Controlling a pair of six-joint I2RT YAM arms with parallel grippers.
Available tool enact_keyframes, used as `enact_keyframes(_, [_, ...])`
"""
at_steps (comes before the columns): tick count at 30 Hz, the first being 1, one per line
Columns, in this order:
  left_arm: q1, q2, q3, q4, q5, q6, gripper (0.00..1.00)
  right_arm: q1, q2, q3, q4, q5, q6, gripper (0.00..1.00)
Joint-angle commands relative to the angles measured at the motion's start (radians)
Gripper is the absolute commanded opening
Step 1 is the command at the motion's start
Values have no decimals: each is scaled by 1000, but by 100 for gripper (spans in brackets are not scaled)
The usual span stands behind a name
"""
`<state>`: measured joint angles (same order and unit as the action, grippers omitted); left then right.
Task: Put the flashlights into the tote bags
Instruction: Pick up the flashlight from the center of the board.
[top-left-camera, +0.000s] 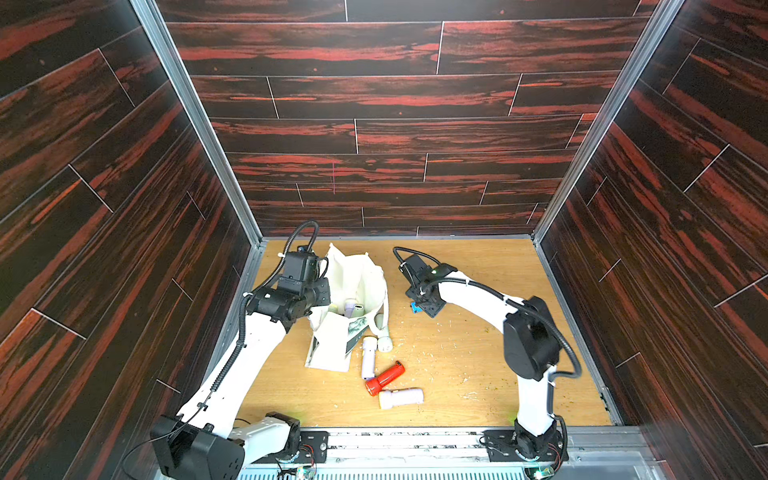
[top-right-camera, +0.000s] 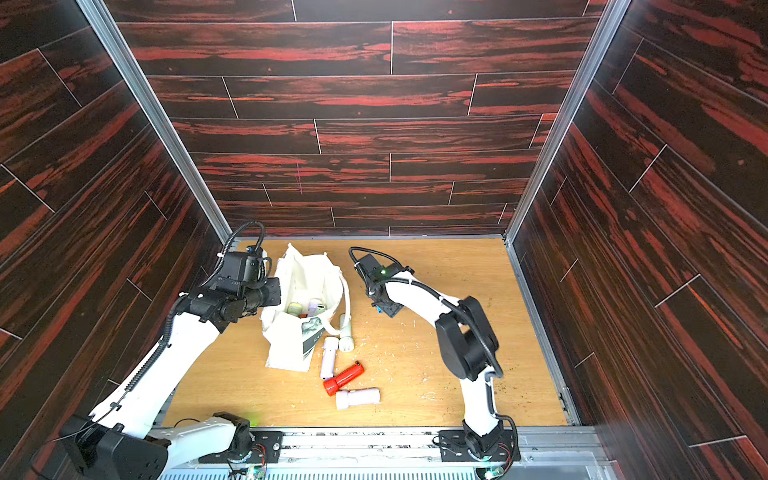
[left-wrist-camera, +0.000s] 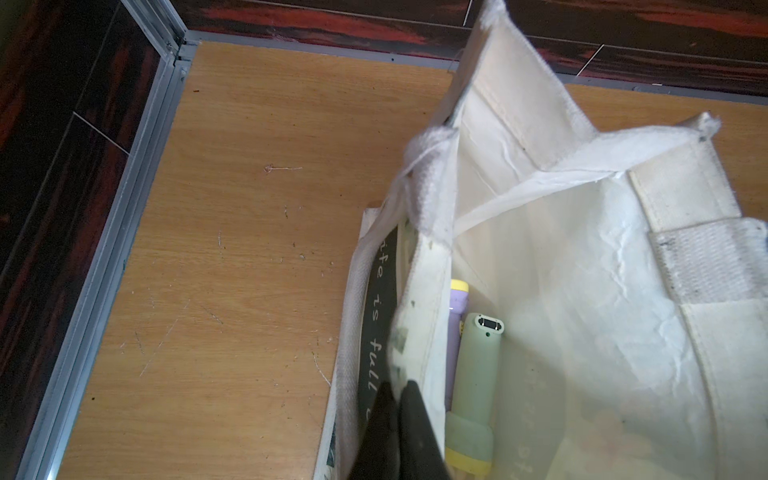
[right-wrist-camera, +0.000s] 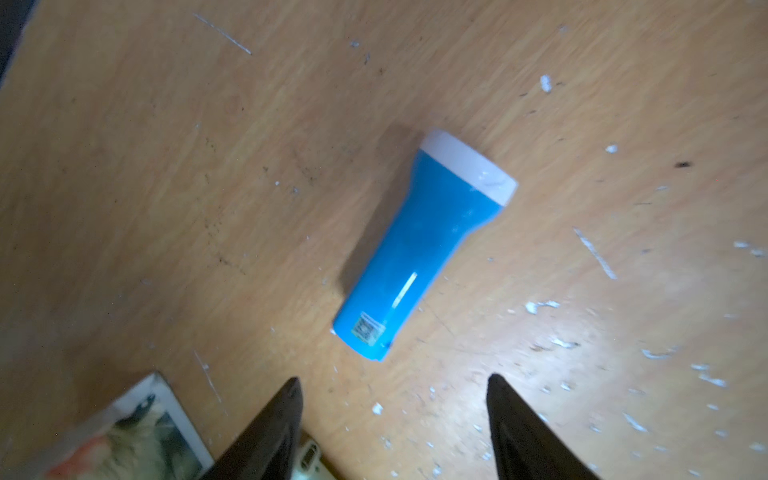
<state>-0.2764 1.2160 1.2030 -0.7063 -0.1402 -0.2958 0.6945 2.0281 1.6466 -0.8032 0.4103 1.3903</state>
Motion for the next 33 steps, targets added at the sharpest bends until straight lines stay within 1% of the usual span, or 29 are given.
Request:
enact_keyframes(1, [-6, -24, -20, -33, 2, 16, 0, -8, 81, 54, -89, -18, 64, 68])
enact_keyframes(4, [-6, -24, -24, -31, 3, 18, 0, -10, 120, 90, -114, -27, 71, 67])
enact_keyframes(14, [-6, -19, -30, -28, 10, 23, 0, -21, 181, 121, -117, -49, 72, 65])
enact_keyframes(29, [-6, -19, -33, -28, 7, 27, 0, -35, 248, 175, -122, -71, 47, 62])
enact_keyframes(33, [-6, -20, -35, -28, 8, 29, 0, -34, 252, 178, -122, -74, 45, 58])
